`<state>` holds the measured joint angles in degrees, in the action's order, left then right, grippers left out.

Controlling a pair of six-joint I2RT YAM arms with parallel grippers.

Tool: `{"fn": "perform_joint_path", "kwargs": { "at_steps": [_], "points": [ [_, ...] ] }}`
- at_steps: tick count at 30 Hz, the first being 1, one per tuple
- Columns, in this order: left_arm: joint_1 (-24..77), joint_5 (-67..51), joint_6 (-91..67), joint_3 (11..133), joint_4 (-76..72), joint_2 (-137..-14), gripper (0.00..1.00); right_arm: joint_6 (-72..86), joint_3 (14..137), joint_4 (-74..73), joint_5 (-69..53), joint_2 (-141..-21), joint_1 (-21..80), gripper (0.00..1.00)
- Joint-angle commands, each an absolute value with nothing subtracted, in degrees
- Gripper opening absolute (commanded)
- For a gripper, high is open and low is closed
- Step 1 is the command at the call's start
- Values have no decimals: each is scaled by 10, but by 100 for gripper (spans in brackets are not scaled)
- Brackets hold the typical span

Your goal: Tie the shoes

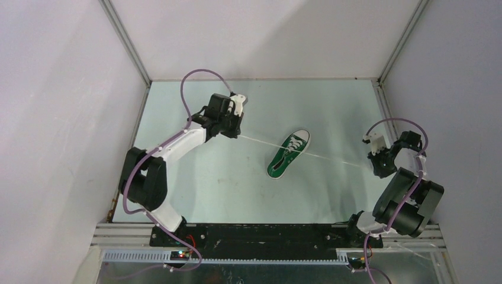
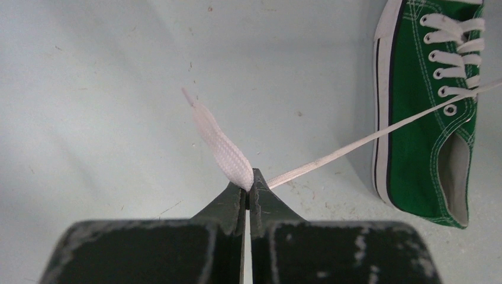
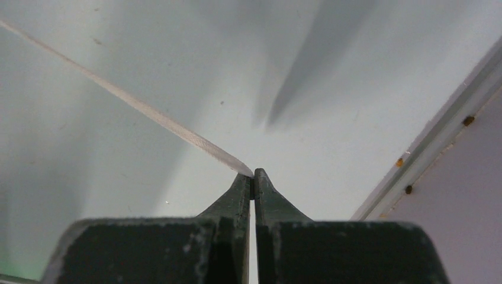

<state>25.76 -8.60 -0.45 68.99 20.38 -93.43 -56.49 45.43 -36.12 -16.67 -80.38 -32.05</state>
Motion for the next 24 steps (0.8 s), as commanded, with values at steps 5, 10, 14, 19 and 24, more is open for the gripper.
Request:
{"fn": "perform_joint_path", "kwargs": {
  "at_steps": [5,10,14,19,24],
  "points": [
    [253,-212,-39,679,164,-972,0,-650,472,-497,-284,-765,-223,0],
    [284,-266,-80,677,98,-1030,0,-641,471,-498,-287,-756,-58,0],
    [306,-345,-75,684,68,-1075,0,-576,502,-421,-246,-841,58,0],
    [317,-415,-54,664,-18,-1093,0,-467,641,-367,-239,-1010,113,0],
    [344,-434,-4,675,-27,-1112,0,-370,814,-388,-269,-1135,122,0]
  ]
}}
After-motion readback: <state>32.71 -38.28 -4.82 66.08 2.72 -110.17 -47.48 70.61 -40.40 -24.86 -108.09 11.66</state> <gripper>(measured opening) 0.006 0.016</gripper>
